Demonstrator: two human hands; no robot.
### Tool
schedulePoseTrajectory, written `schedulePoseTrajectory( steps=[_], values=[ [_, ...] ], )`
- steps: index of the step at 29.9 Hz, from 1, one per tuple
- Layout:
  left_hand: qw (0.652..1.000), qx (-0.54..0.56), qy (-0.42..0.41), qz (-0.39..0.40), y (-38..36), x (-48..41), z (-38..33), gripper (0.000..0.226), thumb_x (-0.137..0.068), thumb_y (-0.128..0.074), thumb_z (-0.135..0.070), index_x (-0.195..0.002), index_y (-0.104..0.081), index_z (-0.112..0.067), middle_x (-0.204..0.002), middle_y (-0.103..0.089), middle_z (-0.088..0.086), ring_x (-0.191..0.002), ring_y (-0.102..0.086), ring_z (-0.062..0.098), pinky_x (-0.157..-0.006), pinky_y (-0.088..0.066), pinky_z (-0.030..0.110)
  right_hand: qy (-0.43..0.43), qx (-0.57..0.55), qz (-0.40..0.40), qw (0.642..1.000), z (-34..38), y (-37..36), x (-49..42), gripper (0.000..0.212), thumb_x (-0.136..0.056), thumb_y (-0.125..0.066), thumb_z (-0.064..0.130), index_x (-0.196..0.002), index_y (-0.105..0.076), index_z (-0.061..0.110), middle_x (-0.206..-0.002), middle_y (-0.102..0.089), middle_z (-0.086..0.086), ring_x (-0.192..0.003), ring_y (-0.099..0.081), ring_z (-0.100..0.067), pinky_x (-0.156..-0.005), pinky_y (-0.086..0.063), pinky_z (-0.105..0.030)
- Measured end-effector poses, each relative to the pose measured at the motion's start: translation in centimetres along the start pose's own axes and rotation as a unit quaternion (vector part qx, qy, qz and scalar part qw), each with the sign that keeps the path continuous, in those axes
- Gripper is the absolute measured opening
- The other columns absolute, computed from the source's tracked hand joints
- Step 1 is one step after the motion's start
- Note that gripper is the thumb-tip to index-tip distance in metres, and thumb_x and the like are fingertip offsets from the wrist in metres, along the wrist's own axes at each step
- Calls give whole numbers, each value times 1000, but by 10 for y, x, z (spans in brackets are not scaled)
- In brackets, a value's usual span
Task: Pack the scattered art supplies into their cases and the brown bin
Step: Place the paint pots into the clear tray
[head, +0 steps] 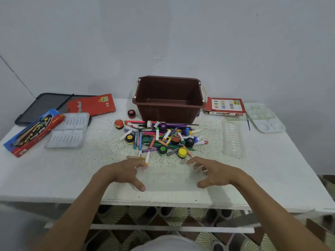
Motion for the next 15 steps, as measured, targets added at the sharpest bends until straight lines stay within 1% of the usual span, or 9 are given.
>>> schedulePoseTrajectory(
  steps=[2, 3, 5, 6, 8, 10, 12, 15],
  values=[
    [999, -21, -14, -27, 3, -3, 0, 84, -66, -88, -37, -136, -44, -25, -125, -40, -8, -109, -47, 13, -78, -40, 20, 4, 28, -22, 999, -1, 1, -3, 71, -76, -78, 32, -133, -39, 48, -129, -50, 6, -113, -52, -18, -99, -46, -42],
    [999, -27, -16, -40, 4, -5, 0, 85, -65, -89, -38, -136, -44, -25, -126, -39, -6, -110, -46, 14, -79, -40, 20, 8, 38, -33, 999, -2, 0, -4, 71, -76, -78, 33, -134, -38, 47, -131, -50, 6, -114, -51, -17, -99, -46, -39],
    [997, -33, -19, -61, 6, -8, 2, 88, -63, -89, -39, -137, -43, -26, -129, -38, -4, -112, -46, 16, -86, -43, 25, 20, 50, -56, 997, -2, -1, -7, 72, -77, -78, 32, -137, -38, 40, -133, -49, 5, -113, -48, -13, -94, -42, -31],
    [997, -37, -21, -70, 7, -9, 2, 89, -63, -89, -38, -138, -42, -25, -129, -37, -3, -113, -45, 17, -90, -44, 28, 24, 54, -67, 996, -2, -1, -8, 73, -78, -78, 31, -139, -38, 37, -134, -48, 5, -113, -46, -12, -91, -40, -29],
    [995, -44, -24, -87, 8, -12, 3, 91, -64, -89, -36, -140, -40, -23, -129, -35, -2, -115, -44, 18, -97, -43, 33, 31, 69, -86, 993, -3, -2, -10, 74, -78, -77, 33, -140, -37, 36, -137, -47, 6, -115, -44, -13, -93, -39, -31],
    [992, -58, -28, -105, 8, -16, 3, 93, -65, -88, -35, -142, -37, -22, -130, -32, -2, -115, -40, 17, -101, -41, 34, 36, 83, -104, 991, -5, -4, -13, 74, -78, -76, 35, -141, -36, 36, -139, -46, 6, -118, -42, -15, -95, -39, -32],
    [988, -75, -36, -128, 8, -19, 4, 96, -67, -87, -35, -146, -34, -20, -134, -30, -1, -117, -38, 16, -104, -38, 33, 40, 91, -122, 987, -6, -6, -15, 75, -78, -76, 37, -141, -35, 37, -140, -44, 6, -120, -41, -16, -92, -40, -31],
    [980, -99, -56, -160, 9, -23, 4, 97, -71, -84, -35, -149, -29, -18, -137, -28, 1, -122, -37, 17, -104, -33, 28, 49, 106, -145, 982, -5, -5, -20, 76, -79, -75, 39, -142, -33, 37, -139, -43, 6, -121, -41, -17, -89, -39, -29]
  ],
)
Point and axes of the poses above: each hand's wrist, its own x-axis away from the middle knuckle, its own y-axis out of the back of the hand, z = x × y, the point moved 5 cm from there along -x, towards the middle knuckle
